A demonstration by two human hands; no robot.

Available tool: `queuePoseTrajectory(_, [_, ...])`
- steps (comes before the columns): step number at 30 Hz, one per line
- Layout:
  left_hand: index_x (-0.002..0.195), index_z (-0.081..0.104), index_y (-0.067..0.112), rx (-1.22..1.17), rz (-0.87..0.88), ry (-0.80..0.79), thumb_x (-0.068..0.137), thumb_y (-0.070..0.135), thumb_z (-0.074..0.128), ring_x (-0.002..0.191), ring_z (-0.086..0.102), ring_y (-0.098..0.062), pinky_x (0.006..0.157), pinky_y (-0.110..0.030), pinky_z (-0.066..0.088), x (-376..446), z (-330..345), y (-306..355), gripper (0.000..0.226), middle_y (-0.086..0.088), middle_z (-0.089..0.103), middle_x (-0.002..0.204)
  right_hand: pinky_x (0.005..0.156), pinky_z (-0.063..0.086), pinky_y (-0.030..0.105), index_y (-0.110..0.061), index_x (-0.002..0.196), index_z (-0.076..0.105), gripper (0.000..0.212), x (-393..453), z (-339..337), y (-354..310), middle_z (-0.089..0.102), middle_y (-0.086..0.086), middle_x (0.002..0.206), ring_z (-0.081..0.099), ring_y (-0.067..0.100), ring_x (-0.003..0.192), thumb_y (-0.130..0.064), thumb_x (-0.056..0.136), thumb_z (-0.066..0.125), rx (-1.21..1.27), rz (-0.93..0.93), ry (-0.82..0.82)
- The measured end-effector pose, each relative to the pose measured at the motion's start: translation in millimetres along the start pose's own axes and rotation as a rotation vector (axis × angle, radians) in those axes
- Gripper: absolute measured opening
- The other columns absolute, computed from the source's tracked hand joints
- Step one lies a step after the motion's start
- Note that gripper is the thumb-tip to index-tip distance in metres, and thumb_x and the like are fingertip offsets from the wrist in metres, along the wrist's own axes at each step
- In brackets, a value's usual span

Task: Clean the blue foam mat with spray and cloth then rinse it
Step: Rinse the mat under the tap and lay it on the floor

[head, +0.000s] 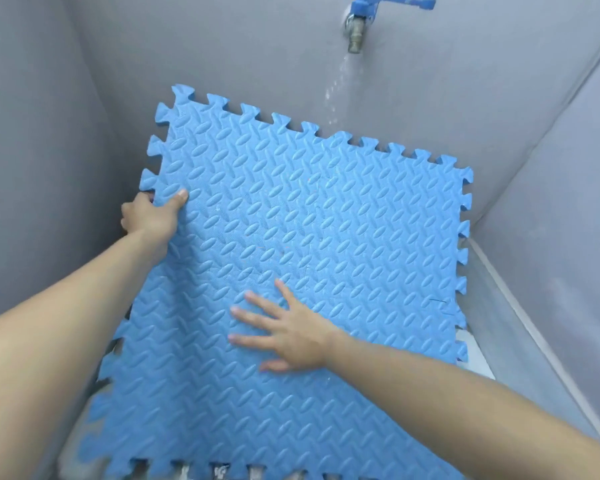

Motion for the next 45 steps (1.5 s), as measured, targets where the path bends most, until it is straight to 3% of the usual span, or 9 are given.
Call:
queuePoseTrajectory(4, [0.125, 0.058, 0.02, -0.023, -0.013, -0.016, 0.053, 0.076, 0.065, 0.118, 0.055, -0.026, 0.099, -0.047, 0.048, 1, -2, -2, 0.092, 0.0, 0.05, 0.134, 0.111, 0.021, 0.068, -0.035, 0.15, 0.031, 0.057, -102, 40, -8, 0.024, 0.002, 0.161, 0.027, 0.023, 0.147, -0.054, 0.097, 0.039, -0.161, -0.152, -0.05])
queuePoseTrajectory(8, [0.125, 0.06, 0.022, -0.037, -0.021, -0.019, 0.047, 0.081, 0.064, 0.119, 0.056, -0.027, 0.097, -0.048, 0.049, 5, -2, -6, 0.098, 0.001, 0.054, 0.132, 0.114, 0.018, 0.063, -0.04, 0.154, 0.008, 0.06, -180, 21, 109, 0.0, -0.01, 0.164, 0.028, 0.027, 0.147, -0.06, 0.099, 0.019, -0.066, 0.512, -0.112])
queuePoseTrajectory(11, [0.138, 0.048, 0.015, 0.009, -0.013, -0.012, 0.07, 0.066, 0.067, 0.131, 0.043, -0.032, 0.106, -0.049, 0.04, -6, -2, -1, 0.087, -0.007, 0.042, 0.144, 0.118, 0.018, 0.058, -0.024, 0.156, 0.011, 0.068, -177, -51, 192, 0.003, -0.002, 0.165, 0.013, 0.03, 0.151, -0.055, 0.096, 0.022, 0.035, 1.003, 0.15])
queuePoseTrajectory(17, [0.138, 0.046, 0.009, 0.067, 0.006, 0.012, 0.078, 0.061, 0.065, 0.129, 0.04, -0.039, 0.105, -0.051, 0.039, -1, 0, -5, 0.081, -0.017, 0.04, 0.142, 0.12, 0.002, 0.046, -0.006, 0.155, 0.005, 0.09, -72, -234, 276, 0.004, 0.011, 0.164, 0.005, 0.028, 0.152, -0.002, 0.075, 0.047, -0.198, 1.07, 0.573])
queuePoseTrajectory(27, [0.141, 0.042, 0.009, 0.095, -0.004, -0.002, 0.077, 0.062, 0.064, 0.131, 0.037, -0.039, 0.106, -0.054, 0.037, -2, -3, -5, 0.085, -0.017, 0.037, 0.144, 0.122, 0.001, 0.047, -0.007, 0.153, -0.012, 0.094, -51, -251, 322, -0.015, 0.007, 0.163, -0.009, 0.027, 0.151, -0.009, 0.082, 0.048, -0.281, 1.091, 0.3])
queuePoseTrajectory(33, [0.143, 0.039, 0.01, 0.096, 0.004, -0.004, 0.08, 0.061, 0.062, 0.135, 0.033, -0.038, 0.108, -0.053, 0.035, -12, -4, 5, 0.084, -0.016, 0.031, 0.148, 0.122, 0.005, 0.05, -0.019, 0.153, -0.019, 0.1, -59, -258, 330, -0.023, -0.006, 0.162, -0.013, 0.027, 0.151, -0.006, 0.08, 0.048, -0.022, 1.058, 0.199])
queuePoseTrajectory(39, [0.14, 0.042, 0.014, 0.068, -0.034, -0.034, 0.076, 0.065, 0.064, 0.133, 0.039, -0.035, 0.107, -0.052, 0.038, -13, -11, 3, 0.086, -0.01, 0.034, 0.148, 0.119, 0.009, 0.052, -0.019, 0.155, 0.013, 0.085, -187, -166, 263, 0.01, 0.009, 0.164, 0.011, 0.025, 0.151, -0.034, 0.086, 0.06, 0.405, 1.448, 0.85])
queuePoseTrajectory(43, [0.128, 0.055, 0.017, 0.06, -0.05, -0.06, 0.064, 0.073, 0.063, 0.123, 0.051, -0.031, 0.101, -0.049, 0.045, -9, -12, 0, 0.085, -0.005, 0.044, 0.14, 0.104, 0.04, 0.046, -0.014, 0.146, 0.032, 0.105, -278, -22, 185, 0.042, 0.008, 0.149, 0.044, 0.031, 0.133, -0.073, 0.067, 0.068, 0.902, 1.764, 0.34])
queuePoseTrajectory(45, [0.134, 0.051, 0.016, 0.06, -0.03, -0.068, 0.072, 0.068, 0.062, 0.127, 0.048, -0.03, 0.106, -0.044, 0.041, -16, -9, 6, 0.081, -0.006, 0.041, 0.144, 0.078, 0.048, 0.034, -0.02, 0.131, 0.051, 0.068, -287, 11, 149, 0.062, 0.0, 0.127, 0.062, 0.024, 0.107, -0.059, 0.078, 0.07, 1.273, 1.727, 0.098])
Point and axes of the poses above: each hand's wrist, its own x-axis towards the middle knuckle, its own z-axis out of the palm, y = z × x, the point moved 7 cm from there along x, towards the middle knuckle
